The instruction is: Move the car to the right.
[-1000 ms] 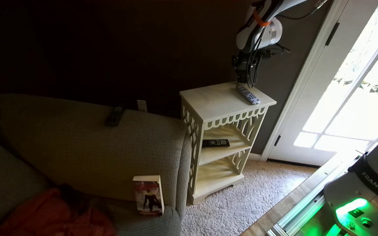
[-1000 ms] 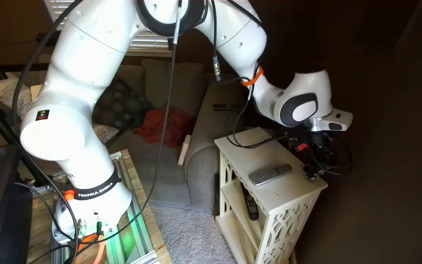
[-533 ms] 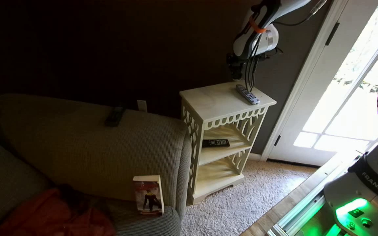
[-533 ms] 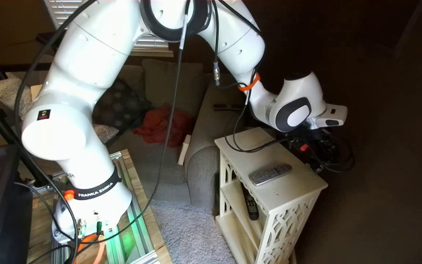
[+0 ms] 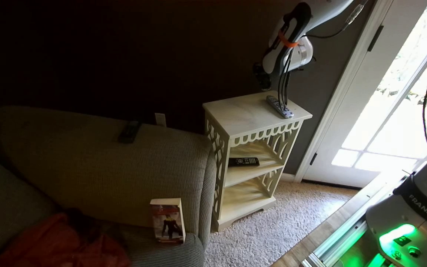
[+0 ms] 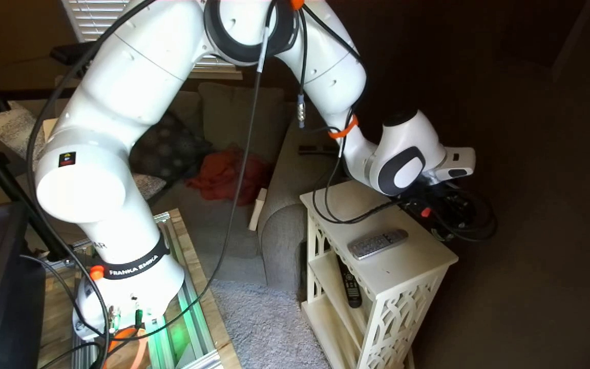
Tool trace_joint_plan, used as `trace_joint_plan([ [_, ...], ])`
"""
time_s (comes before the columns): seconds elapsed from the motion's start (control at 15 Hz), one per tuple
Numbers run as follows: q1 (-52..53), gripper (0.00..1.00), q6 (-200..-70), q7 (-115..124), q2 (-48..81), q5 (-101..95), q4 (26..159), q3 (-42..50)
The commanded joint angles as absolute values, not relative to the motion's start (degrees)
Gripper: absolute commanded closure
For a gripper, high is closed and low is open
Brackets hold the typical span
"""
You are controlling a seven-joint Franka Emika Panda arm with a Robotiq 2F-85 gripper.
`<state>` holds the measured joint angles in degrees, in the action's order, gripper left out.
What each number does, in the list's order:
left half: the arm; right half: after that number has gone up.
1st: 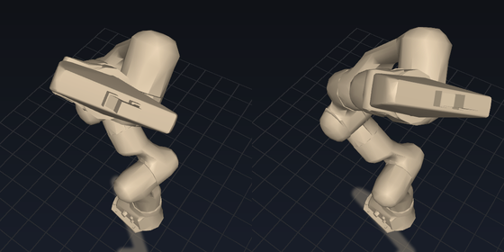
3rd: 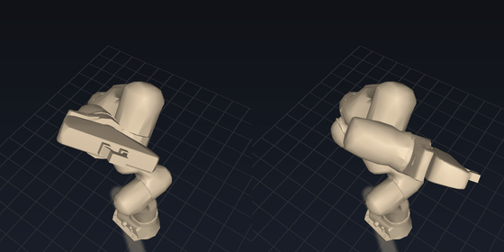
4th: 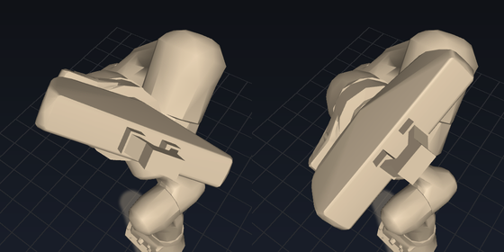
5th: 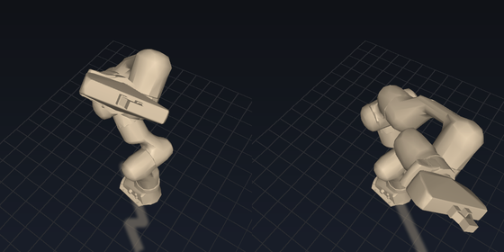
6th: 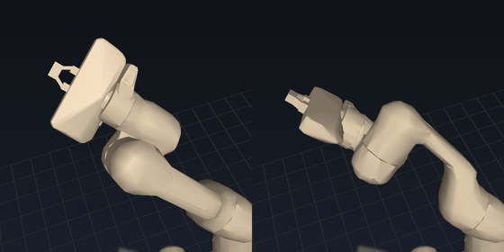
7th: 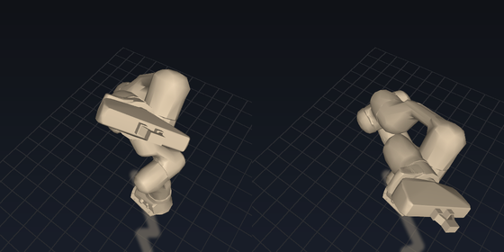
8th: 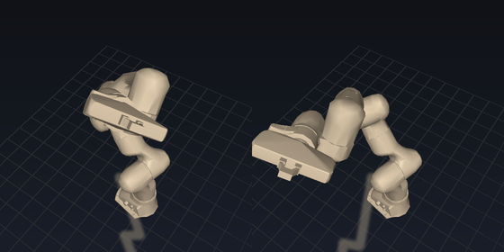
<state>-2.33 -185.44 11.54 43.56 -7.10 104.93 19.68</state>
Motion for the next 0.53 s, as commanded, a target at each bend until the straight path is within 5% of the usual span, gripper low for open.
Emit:
trace_joint_plan([
  [0.0, 0.90, 0.56, -194.66, 12.49, 46.73, -6.31, 106.24, 24.03],
  [0.47, 0.53, 0.56, -202.54, 3.78, 49.51, 2.40, 107.60, 21.63],
])
